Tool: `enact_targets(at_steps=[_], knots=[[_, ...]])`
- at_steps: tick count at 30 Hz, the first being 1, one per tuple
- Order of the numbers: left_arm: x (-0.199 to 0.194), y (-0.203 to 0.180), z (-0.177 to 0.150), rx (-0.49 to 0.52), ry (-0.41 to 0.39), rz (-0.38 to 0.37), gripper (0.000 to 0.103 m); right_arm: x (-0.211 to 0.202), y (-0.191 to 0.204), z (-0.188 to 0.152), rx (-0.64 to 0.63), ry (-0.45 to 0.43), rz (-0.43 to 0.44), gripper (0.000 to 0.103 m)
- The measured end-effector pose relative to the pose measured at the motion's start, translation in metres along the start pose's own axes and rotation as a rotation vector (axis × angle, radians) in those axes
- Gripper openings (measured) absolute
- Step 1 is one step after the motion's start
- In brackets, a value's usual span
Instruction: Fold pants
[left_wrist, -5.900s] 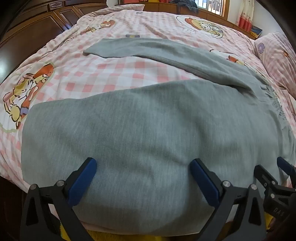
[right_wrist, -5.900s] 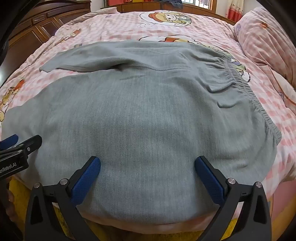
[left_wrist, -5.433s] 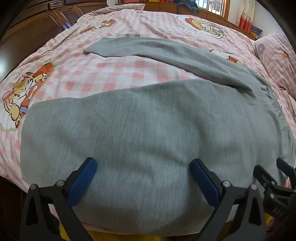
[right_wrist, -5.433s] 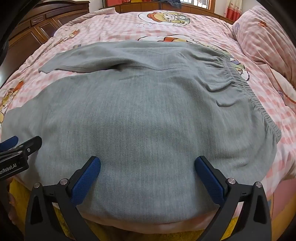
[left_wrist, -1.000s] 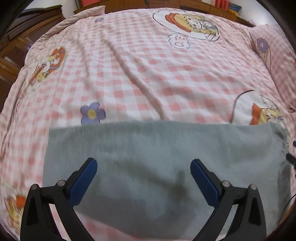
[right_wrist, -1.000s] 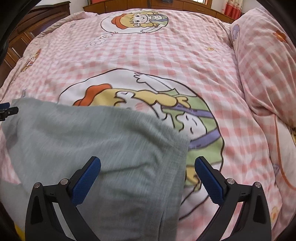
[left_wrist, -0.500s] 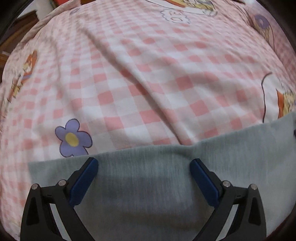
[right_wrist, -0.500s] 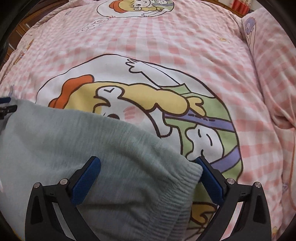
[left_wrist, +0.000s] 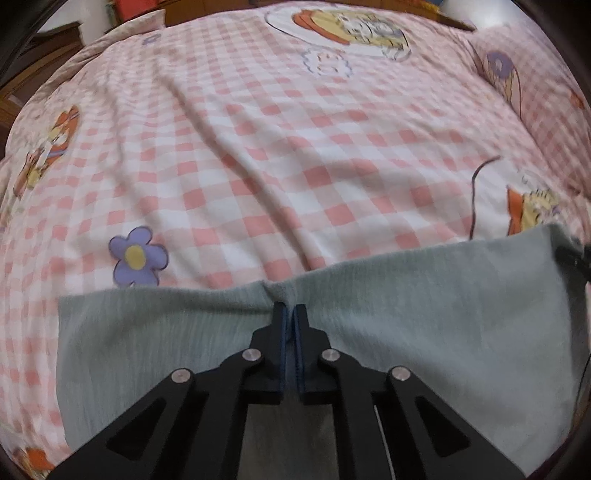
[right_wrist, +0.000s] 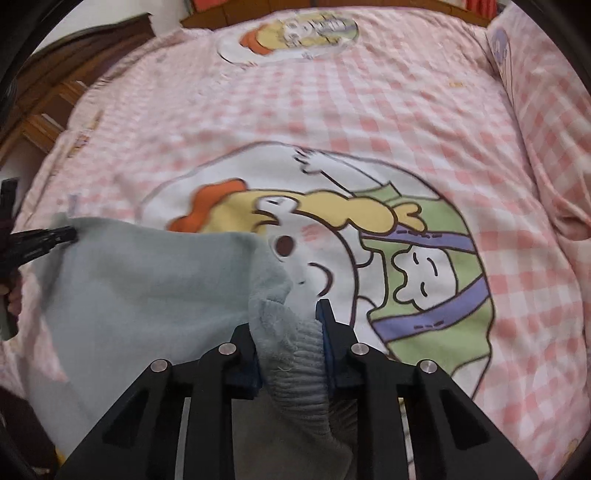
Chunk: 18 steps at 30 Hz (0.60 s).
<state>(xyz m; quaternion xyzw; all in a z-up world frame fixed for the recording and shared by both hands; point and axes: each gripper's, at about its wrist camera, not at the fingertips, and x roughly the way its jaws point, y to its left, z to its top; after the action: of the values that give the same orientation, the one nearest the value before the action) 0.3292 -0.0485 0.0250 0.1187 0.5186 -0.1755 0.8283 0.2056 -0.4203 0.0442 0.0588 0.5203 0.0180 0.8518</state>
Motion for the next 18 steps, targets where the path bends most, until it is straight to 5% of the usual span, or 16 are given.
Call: enact_targets(at_steps=[7,18], knots=[[-0.057,0.004,-0.016,-0.059,-0.084,-0.027,0.002,-0.056,0.022,-0.020,-0.094,-0.085,0.038,0.024],[-0.159,-0.003,-0.107,-0.163,-0.237,-0.030,0.002,-0.110,0.038,-0.084,-0.198,-0.099,0.079,0.024]])
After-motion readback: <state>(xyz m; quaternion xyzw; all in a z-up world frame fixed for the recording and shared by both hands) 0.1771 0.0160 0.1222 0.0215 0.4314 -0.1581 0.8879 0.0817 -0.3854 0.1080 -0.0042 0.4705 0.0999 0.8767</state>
